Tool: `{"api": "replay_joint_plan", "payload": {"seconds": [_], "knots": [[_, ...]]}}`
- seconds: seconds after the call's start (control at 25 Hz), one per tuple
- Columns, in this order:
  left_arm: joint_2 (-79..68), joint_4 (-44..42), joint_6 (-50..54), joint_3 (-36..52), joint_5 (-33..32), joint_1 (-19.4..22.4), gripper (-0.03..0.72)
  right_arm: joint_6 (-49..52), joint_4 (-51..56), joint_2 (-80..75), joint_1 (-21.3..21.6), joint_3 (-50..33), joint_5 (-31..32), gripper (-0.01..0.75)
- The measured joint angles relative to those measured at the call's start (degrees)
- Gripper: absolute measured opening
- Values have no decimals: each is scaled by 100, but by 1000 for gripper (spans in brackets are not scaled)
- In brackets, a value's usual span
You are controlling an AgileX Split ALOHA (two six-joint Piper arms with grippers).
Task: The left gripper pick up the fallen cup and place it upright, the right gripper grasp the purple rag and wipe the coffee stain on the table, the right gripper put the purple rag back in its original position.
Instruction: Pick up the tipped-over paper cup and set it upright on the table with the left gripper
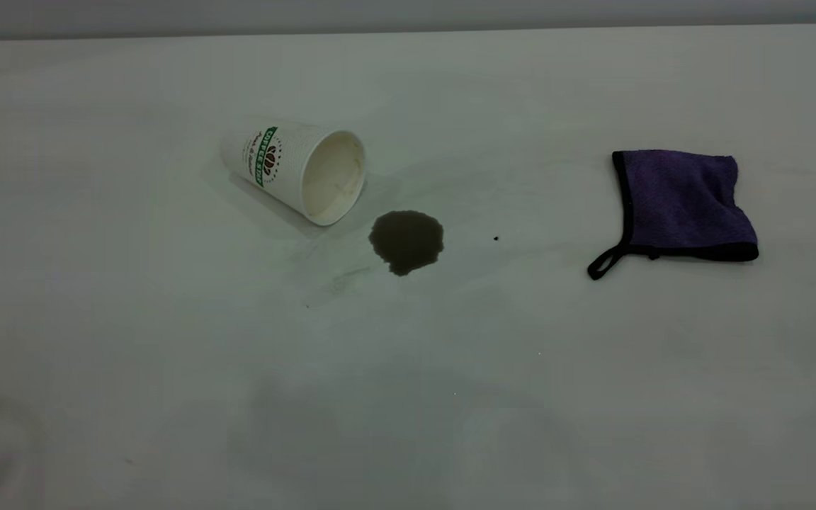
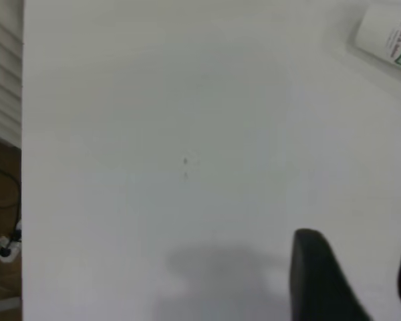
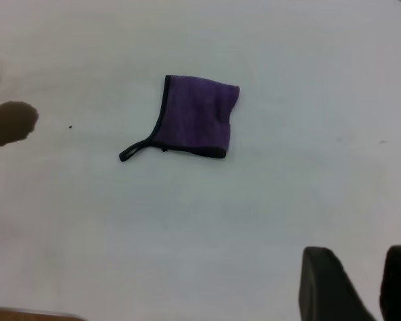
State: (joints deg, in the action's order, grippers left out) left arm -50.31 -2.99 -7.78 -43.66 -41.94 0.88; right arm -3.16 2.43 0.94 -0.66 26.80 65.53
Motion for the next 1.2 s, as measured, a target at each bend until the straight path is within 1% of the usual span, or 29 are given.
{"api": "replay_joint_plan", "payload": {"seconds": [0.08, 0.16, 0.24, 0.28, 0.36, 0.6, 0.76, 0.88, 1.0, 1.08, 1.2], "knots": [[-555, 1, -122, -173, 194, -75, 498, 0, 0, 0, 0, 0, 0, 237], [-1061, -21, -118, -353, 377, -304, 612, 0, 0, 0, 0, 0, 0, 237], [-1637, -142, 46, -551, 541, -622, 684, 0, 0, 0, 0, 0, 0, 237], [-1938, -291, 206, -681, 592, -826, 701, 0, 0, 0, 0, 0, 0, 237], [-2503, -689, 655, -942, 654, -1247, 707, 0, 0, 0, 0, 0, 0, 237], [-4246, -2419, 2556, -1727, 656, -2732, 698, 0, 0, 0, 0, 0, 0, 237], [-5313, -3146, 3413, -2227, 679, -3547, 695, 0, 0, 0, 0, 0, 0, 237], [-6041, -3653, 3907, -2679, 608, -3958, 692, 0, 0, 0, 0, 0, 0, 237], [-6750, -4124, 4317, -3128, 423, -4245, 682, 0, 0, 0, 0, 0, 0, 237], [-7154, -4422, 4520, -3404, 293, -4365, 673, 0, 0, 0, 0, 0, 0, 237], [-7716, -4740, 4680, -3785, 241, -4431, 662, 0, 0, 0, 0, 0, 0, 237]]}}
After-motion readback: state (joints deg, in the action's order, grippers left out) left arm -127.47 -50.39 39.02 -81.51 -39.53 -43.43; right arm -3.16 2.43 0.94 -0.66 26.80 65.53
